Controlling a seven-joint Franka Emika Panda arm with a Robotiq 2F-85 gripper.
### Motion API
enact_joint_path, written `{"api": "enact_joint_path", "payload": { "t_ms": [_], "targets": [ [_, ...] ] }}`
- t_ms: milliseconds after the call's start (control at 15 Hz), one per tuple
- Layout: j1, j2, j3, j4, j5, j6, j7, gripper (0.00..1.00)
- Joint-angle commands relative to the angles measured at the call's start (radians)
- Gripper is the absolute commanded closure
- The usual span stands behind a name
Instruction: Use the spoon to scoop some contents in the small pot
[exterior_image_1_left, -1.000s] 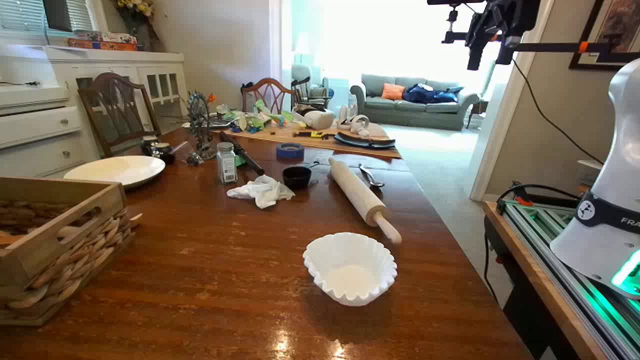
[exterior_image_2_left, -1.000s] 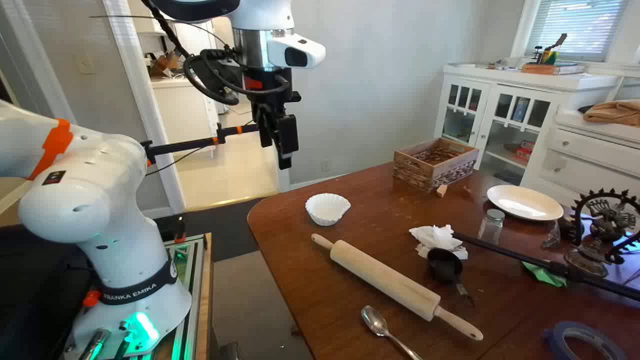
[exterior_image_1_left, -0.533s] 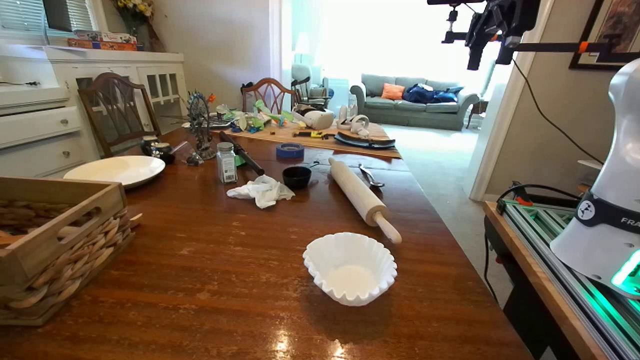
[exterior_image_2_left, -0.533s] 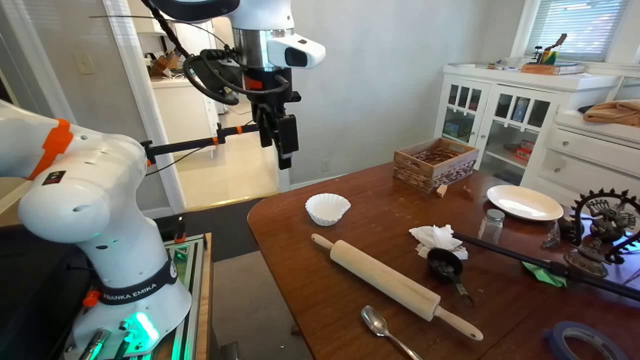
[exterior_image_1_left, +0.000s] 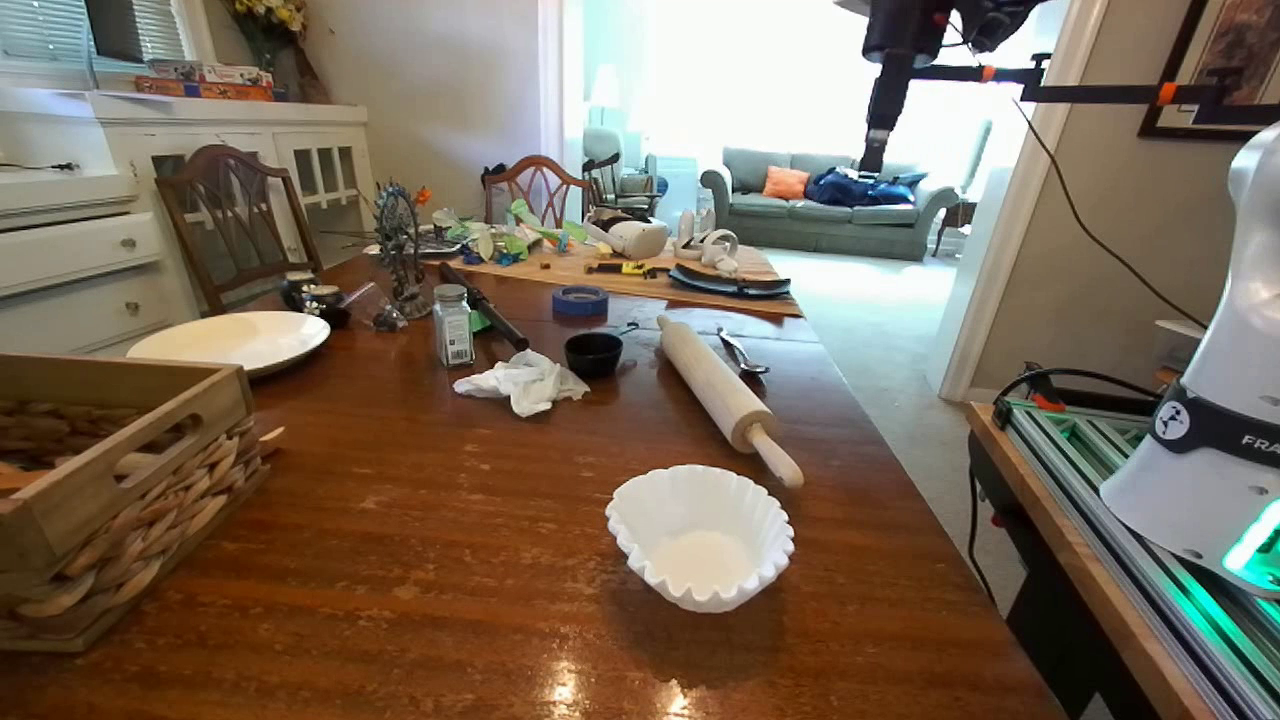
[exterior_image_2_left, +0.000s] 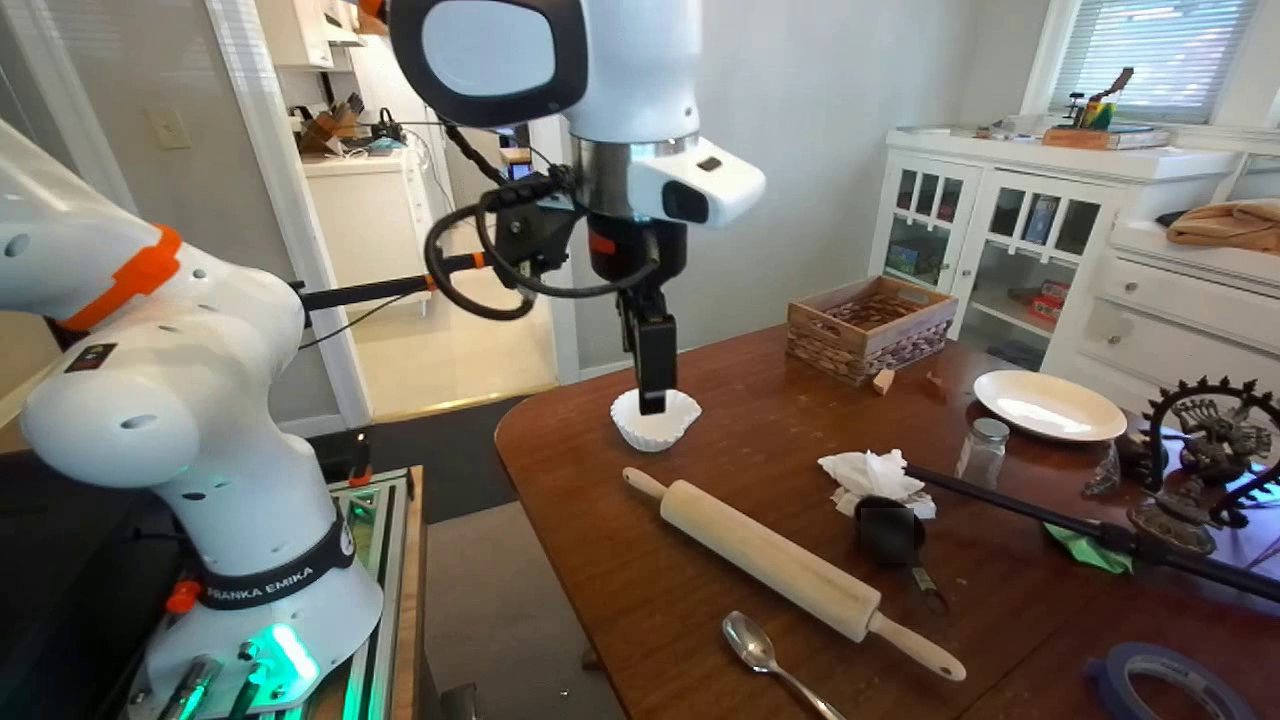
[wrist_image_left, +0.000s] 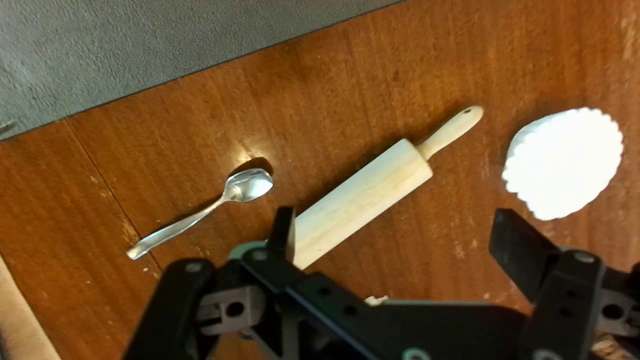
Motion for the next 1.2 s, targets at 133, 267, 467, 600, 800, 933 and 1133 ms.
{"api": "enact_joint_path", "payload": {
  "t_ms": [133,267,467,600,800,933,1133],
  "targets": [
    [-0.07,0.368,-0.026,0.164,0.053,0.182,0.14,0.0],
    [-0.085,0.466,-0.02,0.21,0.079,0.228,0.213,0.0],
    [-0.097,0.594,-0.012,0.255,0.117,0.303,0.336,0.0],
    [-0.101,0.667,-0.013,0.273,0.134,0.363,0.42,0.0],
    [-0.109,0.754,-0.027,0.28,0.145,0.477,0.538,0.0],
    [-0.112,0.804,-0.04,0.28,0.144,0.525,0.624,0.0],
    [-0.104,0.864,-0.064,0.282,0.148,0.556,0.761,0.0]
  ]
}}
